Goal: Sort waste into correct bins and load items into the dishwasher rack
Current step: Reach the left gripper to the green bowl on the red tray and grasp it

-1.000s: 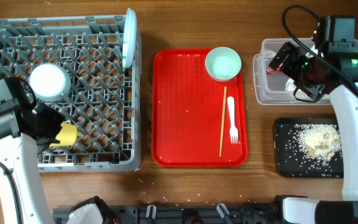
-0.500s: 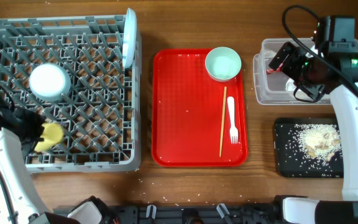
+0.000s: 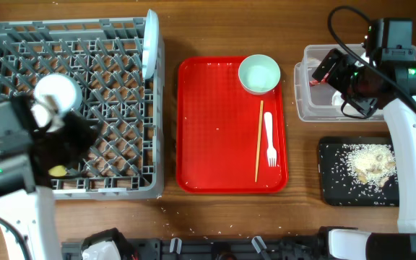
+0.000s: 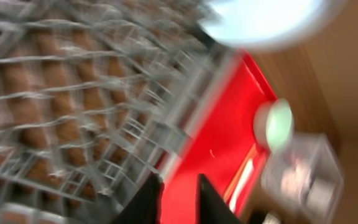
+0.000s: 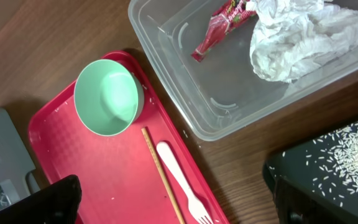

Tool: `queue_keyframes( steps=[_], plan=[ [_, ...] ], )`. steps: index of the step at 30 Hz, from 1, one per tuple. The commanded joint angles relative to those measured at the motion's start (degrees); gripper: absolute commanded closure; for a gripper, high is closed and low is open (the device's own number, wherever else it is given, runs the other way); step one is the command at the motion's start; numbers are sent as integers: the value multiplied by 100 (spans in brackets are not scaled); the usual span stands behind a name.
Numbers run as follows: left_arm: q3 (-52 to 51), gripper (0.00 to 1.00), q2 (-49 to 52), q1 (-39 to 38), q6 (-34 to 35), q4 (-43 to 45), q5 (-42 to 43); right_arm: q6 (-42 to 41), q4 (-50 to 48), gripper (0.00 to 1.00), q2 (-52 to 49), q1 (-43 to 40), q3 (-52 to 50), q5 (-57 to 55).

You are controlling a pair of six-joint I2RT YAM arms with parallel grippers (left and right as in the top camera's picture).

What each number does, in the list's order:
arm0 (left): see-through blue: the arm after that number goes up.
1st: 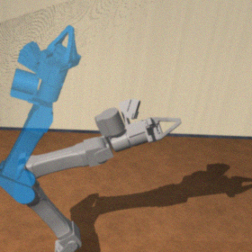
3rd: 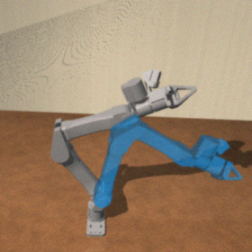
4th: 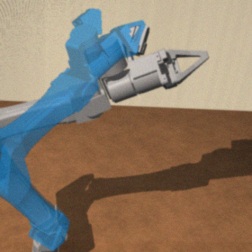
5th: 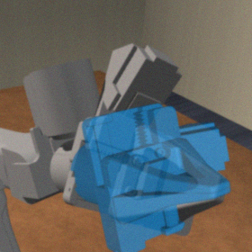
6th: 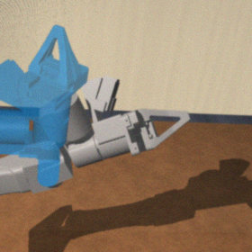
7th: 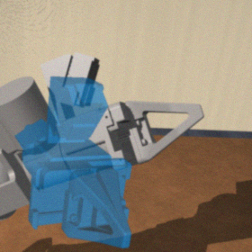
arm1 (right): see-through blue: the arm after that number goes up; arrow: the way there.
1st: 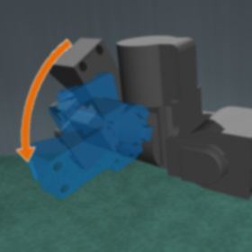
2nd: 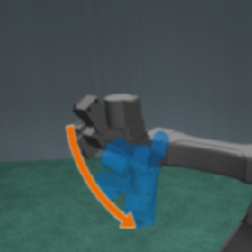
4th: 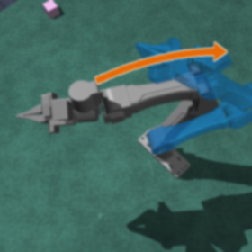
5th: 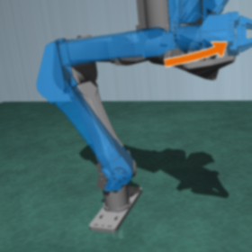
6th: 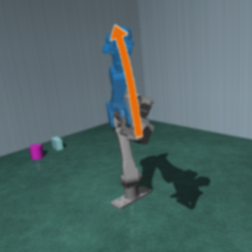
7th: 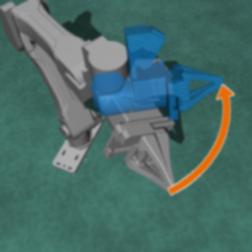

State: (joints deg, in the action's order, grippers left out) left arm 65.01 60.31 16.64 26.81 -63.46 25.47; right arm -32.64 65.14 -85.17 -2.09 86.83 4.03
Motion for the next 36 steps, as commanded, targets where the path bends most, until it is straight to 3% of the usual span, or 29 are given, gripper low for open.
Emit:
queue_keyframes(
  steps=[1,3,4,6,8,12,14,18,19,21,23,26,33,35,36],
  plan=[
    [-9,0,-157,-1720,-70,627,321,94,-20,0,20,-2,81,26],
    [-9,0,24,-3053,-61,1419,238,94,-28,0,20,-2,81,26],
    [-7,0,203,-3757,76,1790,-299,96,-44,0,20,-2,81,28],
    [138,1,640,-4686,129,1908,-1436,98,-63,0,20,-2,81,24],
    [627,1,1399,-5237,79,1801,-1888,96,-70,0,20,-2,81,26],
    [3230,0,3801,-5322,-719,118,-1941,98,-186,0,20,-2,81,26],
    [3974,3,4509,-5329,-732,310,-2092,98,-186,0,20,-2,81,26],
    [4033,41,5504,-5372,-715,2256,-2201,98,-188,0,20,-2,81,26],
    [4033,45,5759,-5407,-715,2669,-2216,96,-188,0,20,-2,81,26],
    [4033,46,6144,-5510,-909,3097,-2214,96,-188,0,20,-2,81,26],
    [4033,42,6599,-5792,-2144,3473,-2214,96,-188,0,20,-2,81,26],
    [4033,42,7010,-6052,-3126,3818,-2295,96,-188,0,20,-2,81,26],
    [3998,44,7403,-6081,-3392,3707,-2302,96,-188,0,20,-2,81,26],
    [3998,50,7403,-6065,-3390,3641,-2345,96,-188,0,20,-2,81,26],
    [3998,62,7403,-6052,-3388,3593,-2465,98,-188,0,20,-2,81,26]
  ],
)
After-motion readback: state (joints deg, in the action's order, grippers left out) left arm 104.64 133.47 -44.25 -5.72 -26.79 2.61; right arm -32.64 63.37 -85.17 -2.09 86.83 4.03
